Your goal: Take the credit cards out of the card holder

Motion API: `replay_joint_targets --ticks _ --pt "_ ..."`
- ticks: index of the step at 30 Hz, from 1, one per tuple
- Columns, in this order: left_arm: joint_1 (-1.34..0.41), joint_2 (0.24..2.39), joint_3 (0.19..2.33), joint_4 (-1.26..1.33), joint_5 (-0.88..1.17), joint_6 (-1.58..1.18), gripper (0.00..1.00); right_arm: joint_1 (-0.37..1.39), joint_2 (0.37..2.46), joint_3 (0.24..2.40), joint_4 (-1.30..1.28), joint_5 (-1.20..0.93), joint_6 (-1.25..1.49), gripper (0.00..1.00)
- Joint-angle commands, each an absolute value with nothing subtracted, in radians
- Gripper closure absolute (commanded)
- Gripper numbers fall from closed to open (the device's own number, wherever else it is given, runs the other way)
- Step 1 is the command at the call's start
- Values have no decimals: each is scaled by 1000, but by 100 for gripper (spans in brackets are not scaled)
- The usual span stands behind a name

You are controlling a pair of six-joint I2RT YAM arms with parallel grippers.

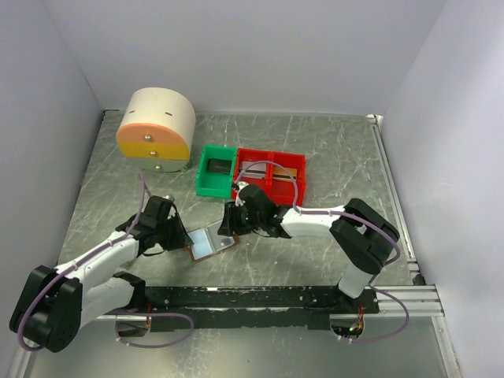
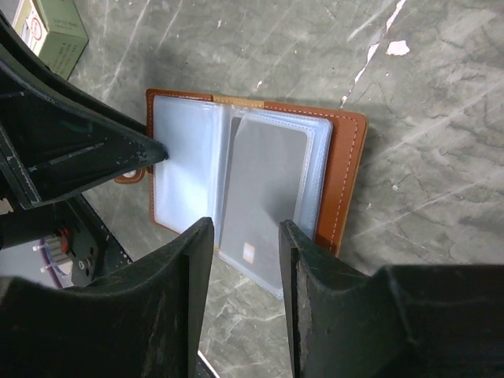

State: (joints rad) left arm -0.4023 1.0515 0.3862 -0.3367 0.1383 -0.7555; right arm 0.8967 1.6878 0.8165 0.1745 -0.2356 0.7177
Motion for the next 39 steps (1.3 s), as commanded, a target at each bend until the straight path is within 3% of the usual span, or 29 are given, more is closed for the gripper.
replay_joint_targets --ticks 1,15,39 --pt "-417 1064 414 -300 158 -720 67 897 1699 818 147 -195 728 62" --pt "-560 1132 511 -389 -44 -714 72 867 1722 816 67 -141 706 65" --pt "-573 1139 519 -363 28 -670 71 855 1706 772 203 -302 736 69"
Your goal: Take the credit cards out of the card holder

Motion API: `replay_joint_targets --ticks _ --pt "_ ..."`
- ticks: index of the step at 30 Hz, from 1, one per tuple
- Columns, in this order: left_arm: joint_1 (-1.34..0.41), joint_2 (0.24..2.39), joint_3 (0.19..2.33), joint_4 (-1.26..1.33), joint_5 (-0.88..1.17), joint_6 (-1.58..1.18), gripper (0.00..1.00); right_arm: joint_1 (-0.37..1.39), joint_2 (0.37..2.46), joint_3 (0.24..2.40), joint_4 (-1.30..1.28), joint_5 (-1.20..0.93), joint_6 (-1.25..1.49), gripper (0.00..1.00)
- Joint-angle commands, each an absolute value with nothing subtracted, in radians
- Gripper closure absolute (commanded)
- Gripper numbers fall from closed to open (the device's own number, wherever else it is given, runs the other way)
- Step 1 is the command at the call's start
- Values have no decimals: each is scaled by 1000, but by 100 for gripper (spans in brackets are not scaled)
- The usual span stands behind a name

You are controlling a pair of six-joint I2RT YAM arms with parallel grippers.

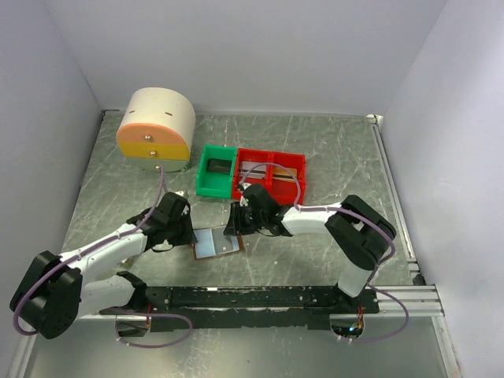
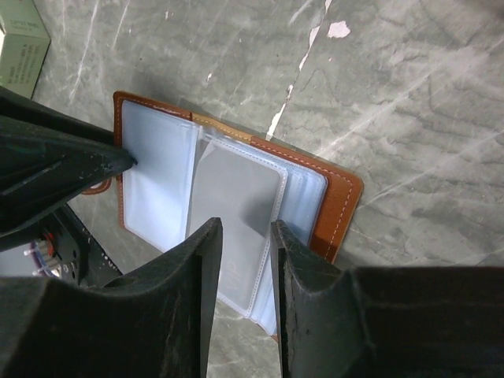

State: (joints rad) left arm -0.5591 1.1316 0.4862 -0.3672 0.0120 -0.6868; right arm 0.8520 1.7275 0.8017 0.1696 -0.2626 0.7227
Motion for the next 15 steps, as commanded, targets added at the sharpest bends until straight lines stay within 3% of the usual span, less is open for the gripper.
replay_joint_targets --ticks 1,15 --pt "-574 1138 520 -365 26 -671 71 855 1702 768 215 -308 740 69" --pt "-590 1103 529 -403 -14 -679 65 844 1662 729 295 -304 784 75"
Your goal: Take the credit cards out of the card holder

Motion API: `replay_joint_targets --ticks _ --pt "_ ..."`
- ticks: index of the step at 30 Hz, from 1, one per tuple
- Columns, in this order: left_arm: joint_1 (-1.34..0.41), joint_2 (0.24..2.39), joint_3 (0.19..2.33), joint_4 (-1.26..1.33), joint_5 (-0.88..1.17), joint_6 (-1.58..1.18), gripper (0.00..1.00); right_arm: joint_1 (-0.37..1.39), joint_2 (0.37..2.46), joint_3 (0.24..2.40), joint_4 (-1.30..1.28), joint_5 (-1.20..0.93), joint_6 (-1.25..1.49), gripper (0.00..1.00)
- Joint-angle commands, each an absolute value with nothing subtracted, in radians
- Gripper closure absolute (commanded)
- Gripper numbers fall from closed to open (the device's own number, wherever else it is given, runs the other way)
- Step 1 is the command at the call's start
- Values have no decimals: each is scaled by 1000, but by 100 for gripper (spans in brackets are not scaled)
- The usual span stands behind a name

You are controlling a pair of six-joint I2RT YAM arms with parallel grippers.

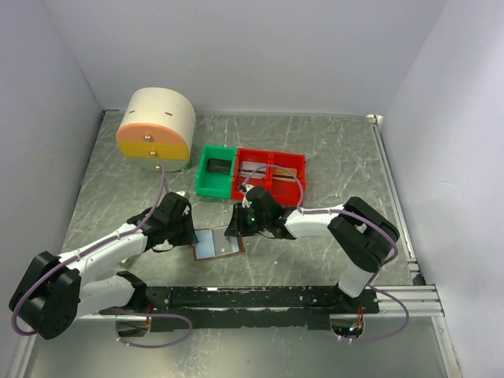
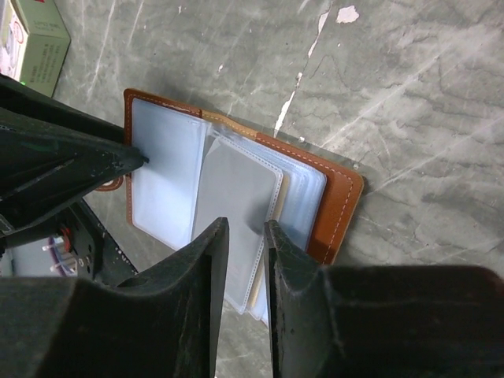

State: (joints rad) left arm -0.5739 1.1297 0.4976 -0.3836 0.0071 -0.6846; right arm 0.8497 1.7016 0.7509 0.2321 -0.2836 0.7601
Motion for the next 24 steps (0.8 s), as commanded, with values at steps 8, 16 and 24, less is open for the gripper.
replay_joint_targets --ticks 8,16,24 --pt "-603 1054 541 -444 -58 -708 38 835 1646 715 303 -306 792 78" --pt "-623 954 639 -507 -86 -750 10 827 1678 710 331 -339 809 78" --pt "-635 1017 558 -303 179 -739 37 825 1671 700 358 -351 822 78"
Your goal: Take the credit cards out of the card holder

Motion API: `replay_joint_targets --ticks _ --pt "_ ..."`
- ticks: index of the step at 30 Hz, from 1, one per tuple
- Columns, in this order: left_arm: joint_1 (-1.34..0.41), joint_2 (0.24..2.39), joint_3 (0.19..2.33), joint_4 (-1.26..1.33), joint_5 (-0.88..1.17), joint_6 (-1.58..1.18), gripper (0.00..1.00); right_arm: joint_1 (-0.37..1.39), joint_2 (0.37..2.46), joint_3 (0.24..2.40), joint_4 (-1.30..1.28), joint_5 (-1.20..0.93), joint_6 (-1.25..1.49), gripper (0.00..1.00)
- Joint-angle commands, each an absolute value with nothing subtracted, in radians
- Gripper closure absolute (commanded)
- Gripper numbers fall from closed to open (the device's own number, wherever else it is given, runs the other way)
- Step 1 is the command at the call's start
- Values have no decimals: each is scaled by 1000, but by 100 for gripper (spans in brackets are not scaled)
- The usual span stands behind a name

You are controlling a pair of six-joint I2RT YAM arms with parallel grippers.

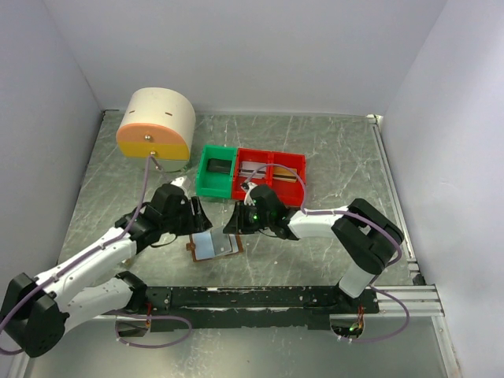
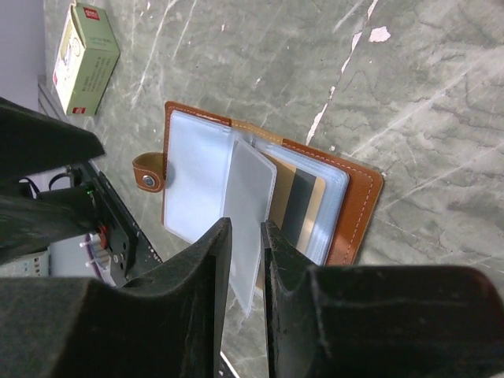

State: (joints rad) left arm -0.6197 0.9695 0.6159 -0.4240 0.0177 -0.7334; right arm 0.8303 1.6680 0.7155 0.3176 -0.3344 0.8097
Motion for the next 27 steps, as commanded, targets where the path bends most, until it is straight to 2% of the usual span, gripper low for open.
replay_joint_targets --ticks 1,4,14,20,27 --pt "-641 1025 540 -282 187 -751 41 824 1672 701 359 -352 823 78" --pt "-652 1069 508 -239 199 -766 50 823 1681 703 362 -360 825 78" --pt "-676 1187 498 -224 151 -783 59 822 1696 700 394 -391 836 78" --pt "-688 1221 496 -231 113 -786 75 821 1702 697 426 -425 842 77" --pt "-696 1238 488 -223 92 -794 80 821 1736 699 468 -473 852 77"
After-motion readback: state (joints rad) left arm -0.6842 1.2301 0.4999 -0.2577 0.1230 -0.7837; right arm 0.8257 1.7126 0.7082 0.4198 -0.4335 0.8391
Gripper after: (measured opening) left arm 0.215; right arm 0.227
